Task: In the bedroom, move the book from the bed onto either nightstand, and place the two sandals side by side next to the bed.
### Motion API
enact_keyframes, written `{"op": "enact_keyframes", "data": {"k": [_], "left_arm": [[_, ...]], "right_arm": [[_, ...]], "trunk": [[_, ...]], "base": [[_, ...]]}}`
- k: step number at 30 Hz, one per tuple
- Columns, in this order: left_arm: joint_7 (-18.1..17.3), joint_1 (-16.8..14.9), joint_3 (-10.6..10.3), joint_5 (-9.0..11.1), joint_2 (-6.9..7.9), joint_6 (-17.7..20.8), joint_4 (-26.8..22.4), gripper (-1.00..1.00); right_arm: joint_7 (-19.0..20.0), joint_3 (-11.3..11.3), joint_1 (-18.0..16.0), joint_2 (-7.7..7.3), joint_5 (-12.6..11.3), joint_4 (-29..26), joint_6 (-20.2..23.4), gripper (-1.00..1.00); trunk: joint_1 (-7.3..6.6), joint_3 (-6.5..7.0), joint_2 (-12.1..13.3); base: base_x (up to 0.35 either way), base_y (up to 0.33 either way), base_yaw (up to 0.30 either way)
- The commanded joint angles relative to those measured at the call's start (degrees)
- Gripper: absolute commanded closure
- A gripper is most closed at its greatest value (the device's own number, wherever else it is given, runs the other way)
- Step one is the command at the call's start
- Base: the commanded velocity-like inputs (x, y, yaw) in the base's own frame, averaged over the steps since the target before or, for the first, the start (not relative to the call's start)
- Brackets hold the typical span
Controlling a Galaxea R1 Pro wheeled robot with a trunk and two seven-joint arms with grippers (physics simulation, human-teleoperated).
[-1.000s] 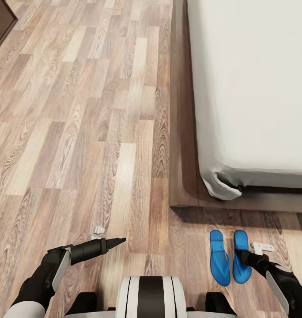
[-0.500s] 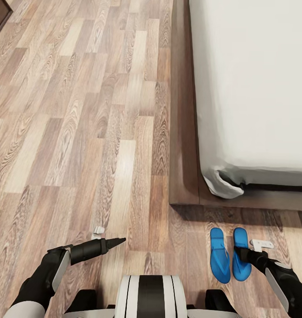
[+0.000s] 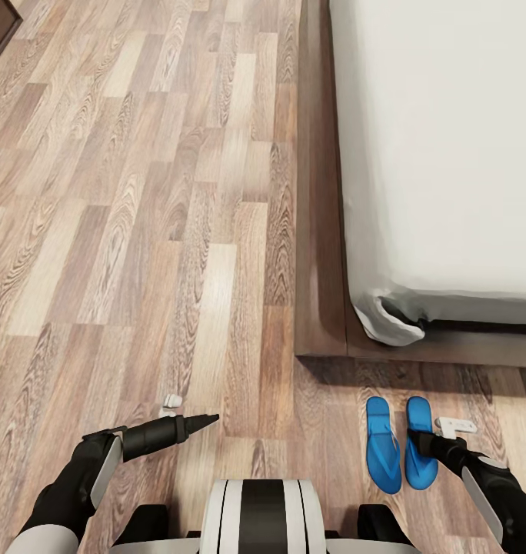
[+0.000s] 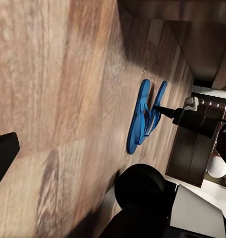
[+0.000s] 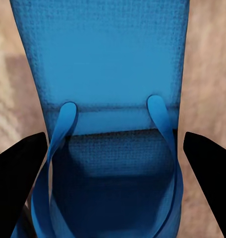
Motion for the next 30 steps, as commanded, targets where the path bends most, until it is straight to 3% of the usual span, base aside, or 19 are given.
{"op": "enact_keyframes", "data": {"k": [1, 19, 22, 30], "left_arm": [[-0.1, -0.1, 0.0, 0.2, -0.01, 0.5, 0.1, -1.0], [-0.1, -0.1, 0.0, 0.2, -0.01, 0.5, 0.1, -1.0], [-0.1, -0.1, 0.0, 0.2, -0.01, 0.5, 0.1, -1.0], [-0.1, -0.1, 0.0, 0.2, -0.01, 0.5, 0.1, -1.0]], "right_arm": [[0.3, -0.3, 0.1, 0.14, -1.0, 2.7, -1.1, 1.0], [0.3, -0.3, 0.1, 0.13, -1.0, 2.7, -1.1, 1.0], [0.3, -0.3, 0.1, 0.11, -1.0, 2.7, -1.1, 1.0], [0.3, -0.3, 0.1, 0.12, -1.0, 2.7, -1.1, 1.0]], "trunk": [[0.02, -0.03, 0.0], [0.02, -0.03, 0.0], [-0.06, 0.63, 0.0], [-0.06, 0.63, 0.0]], "base": [[0.0, 0.0, 0.0], [0.0, 0.0, 0.0], [0.0, 0.0, 0.0], [0.0, 0.0, 0.0]]}}
